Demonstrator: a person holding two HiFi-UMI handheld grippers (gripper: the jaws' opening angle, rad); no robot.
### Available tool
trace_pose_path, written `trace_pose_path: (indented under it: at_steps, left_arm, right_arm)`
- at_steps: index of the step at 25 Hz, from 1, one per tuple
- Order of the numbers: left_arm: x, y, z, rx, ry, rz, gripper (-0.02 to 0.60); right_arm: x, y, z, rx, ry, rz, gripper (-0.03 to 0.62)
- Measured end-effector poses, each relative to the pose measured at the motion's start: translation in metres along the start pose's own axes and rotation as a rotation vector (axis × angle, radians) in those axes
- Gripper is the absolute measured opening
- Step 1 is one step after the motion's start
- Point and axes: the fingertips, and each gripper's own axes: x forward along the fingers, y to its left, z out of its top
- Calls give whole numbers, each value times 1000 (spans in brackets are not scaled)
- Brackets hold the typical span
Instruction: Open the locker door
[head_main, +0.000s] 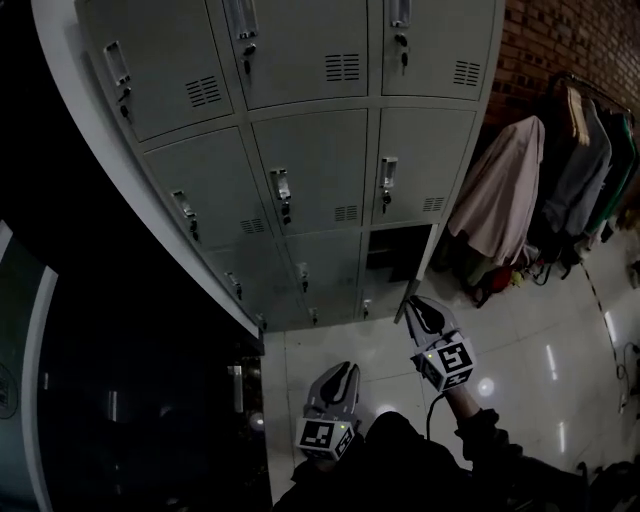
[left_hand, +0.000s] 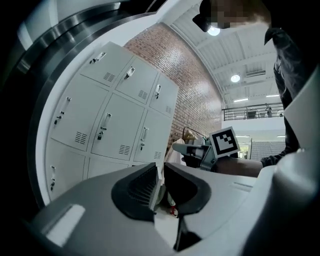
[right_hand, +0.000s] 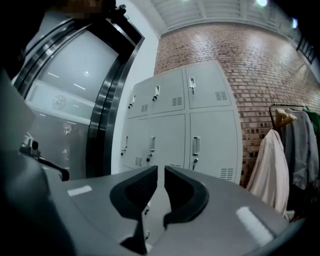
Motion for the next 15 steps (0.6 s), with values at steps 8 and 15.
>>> trace_pose_path:
  at_steps: [8, 15]
  left_arm:
    - [123, 54, 18, -2, 22, -29, 71]
    - [222, 65, 42, 30, 22, -46, 71]
  right_arm:
    - [162, -92, 40, -97, -42, -26, 46]
    - [272, -167, 51, -102, -53, -27, 65]
